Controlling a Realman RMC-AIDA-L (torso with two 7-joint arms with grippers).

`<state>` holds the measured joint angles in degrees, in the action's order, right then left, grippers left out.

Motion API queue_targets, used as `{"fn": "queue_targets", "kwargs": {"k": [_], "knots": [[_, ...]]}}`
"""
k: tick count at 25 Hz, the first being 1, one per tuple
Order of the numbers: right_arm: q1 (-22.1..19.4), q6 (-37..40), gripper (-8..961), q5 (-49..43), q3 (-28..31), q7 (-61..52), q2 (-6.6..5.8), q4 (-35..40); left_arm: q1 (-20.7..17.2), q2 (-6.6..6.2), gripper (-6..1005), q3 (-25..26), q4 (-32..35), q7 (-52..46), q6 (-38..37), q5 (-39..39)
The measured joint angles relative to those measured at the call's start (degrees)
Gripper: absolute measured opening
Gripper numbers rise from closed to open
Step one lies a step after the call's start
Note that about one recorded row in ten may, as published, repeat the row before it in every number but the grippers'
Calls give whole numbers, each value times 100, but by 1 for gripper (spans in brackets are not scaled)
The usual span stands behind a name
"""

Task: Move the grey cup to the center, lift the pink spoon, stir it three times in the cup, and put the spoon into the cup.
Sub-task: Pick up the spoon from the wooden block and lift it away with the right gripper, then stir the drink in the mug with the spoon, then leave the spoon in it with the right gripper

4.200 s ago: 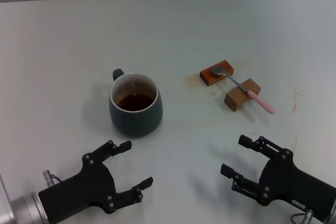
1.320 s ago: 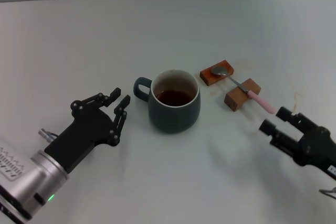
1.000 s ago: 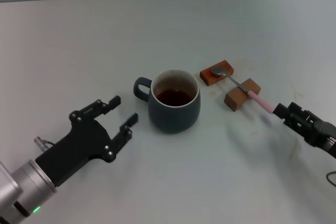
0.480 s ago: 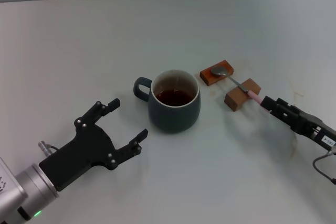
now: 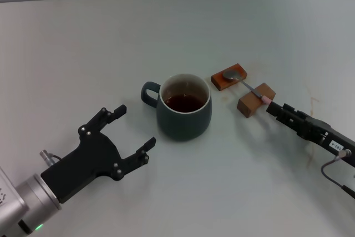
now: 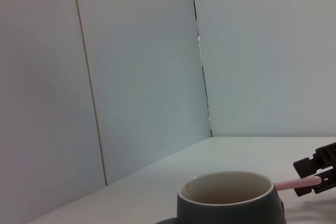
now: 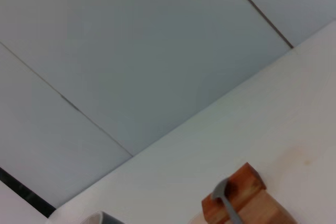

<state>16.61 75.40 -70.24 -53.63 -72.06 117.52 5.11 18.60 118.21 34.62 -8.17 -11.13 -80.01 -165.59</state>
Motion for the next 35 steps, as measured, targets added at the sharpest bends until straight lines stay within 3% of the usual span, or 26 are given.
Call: {"fn": "queue_targets", "kwargs": {"k": [11,16,22,29,35], "knots": [[59,-182,523,-68,-8,-51,10,37,-32,0,855,-78,0,163,-15,0],[11,-255,263,-69,-8,17,76,176,-32,0,855,-79,-1,164,-3,0],[-24,-215,133,-69,10,188,117,218,-32,0,854,-79,-1,167,-2,0],[-560,1325,129,11,127,575,169,913,-43,0,855,-79,0,341,-27,3],[-762,1505,127,-91,187,50,162,2027,-71,10,855,-76,0,460,4,6]]}}
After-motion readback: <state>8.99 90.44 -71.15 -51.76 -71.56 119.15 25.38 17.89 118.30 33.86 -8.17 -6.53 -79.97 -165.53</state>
